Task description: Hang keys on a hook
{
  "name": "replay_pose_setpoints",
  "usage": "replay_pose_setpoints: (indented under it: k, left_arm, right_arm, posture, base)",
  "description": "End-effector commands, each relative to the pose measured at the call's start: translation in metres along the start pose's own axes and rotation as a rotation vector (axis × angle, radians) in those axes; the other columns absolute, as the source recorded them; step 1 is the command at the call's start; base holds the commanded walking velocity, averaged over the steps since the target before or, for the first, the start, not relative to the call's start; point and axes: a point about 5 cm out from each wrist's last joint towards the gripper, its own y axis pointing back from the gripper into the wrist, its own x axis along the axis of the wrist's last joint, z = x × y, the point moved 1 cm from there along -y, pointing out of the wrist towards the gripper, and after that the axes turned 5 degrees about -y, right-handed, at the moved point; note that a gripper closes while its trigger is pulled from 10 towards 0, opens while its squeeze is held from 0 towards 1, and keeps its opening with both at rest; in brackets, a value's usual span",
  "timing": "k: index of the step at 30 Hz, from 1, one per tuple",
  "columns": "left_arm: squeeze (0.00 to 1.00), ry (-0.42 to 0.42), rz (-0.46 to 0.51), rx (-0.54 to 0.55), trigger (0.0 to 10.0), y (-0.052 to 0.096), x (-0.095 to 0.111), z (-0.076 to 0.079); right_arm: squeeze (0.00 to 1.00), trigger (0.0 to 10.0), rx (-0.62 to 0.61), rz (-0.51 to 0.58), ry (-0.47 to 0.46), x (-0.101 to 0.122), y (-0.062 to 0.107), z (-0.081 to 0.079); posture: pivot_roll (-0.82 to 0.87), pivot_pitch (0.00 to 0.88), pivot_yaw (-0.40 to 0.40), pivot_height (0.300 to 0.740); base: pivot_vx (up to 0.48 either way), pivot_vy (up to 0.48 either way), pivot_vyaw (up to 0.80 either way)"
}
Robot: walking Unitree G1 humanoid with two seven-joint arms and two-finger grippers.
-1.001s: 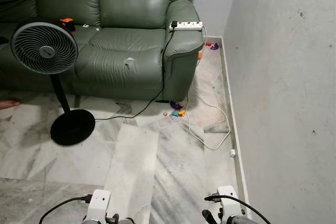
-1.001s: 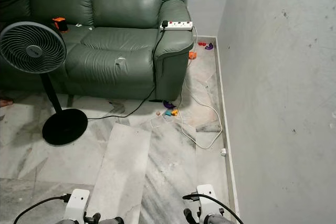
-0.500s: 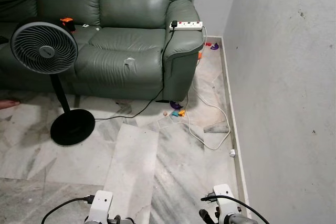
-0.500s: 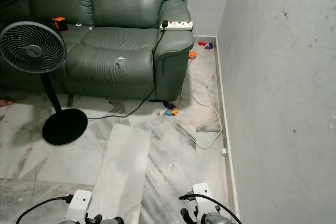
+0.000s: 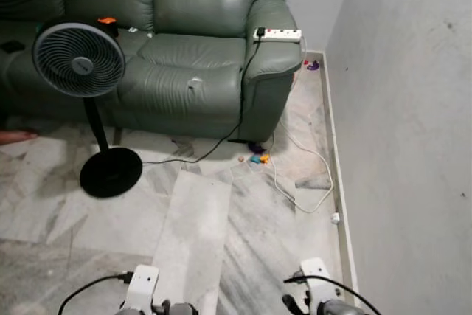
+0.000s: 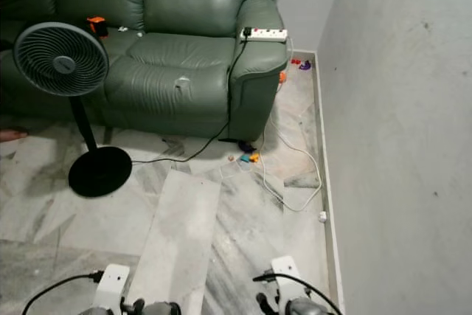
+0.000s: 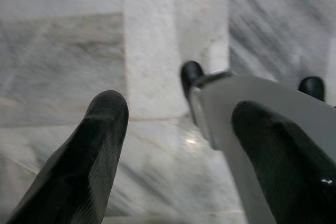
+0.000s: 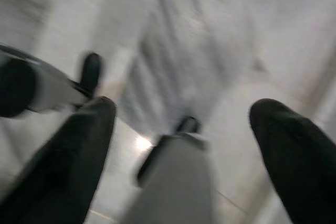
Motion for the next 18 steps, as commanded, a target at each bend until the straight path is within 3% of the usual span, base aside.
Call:
replay_pose_setpoints:
  k: [1,4,18]
  left_arm:
    - [0.0,0.007,-0.027,-0.018,10.0,0.0004,-0.0084,0.0064]
    - [0.0,0.039,-0.029,-0.013,10.0,0.0007,-0.0095,0.0053]
    - [0.0,0.023,-0.032,-0.012,10.0,0.001,-0.0103,0.004]
  right_arm:
    - [0.0,10.0,-0.025,-0.027,-0.006,-0.01,0.0033,0.0096]
    - [0.0,10.0,-0.023,-0.029,0.002,-0.0103,0.0032,0.009]
    - [0.0,10.0,-0.02,-0.035,0.015,-0.0126,0.0035,0.0086]
  posture:
    - [0.04,0.114,-0.021,0.74]
    - [0.04,0.114,-0.02,0.74]
    - [0.04,0.12,-0.019,0.74]
  base:
    - [0.0,0.48,0.0]
    - [0.0,0.48,0.0]
    - [0.0,0.48,0.0]
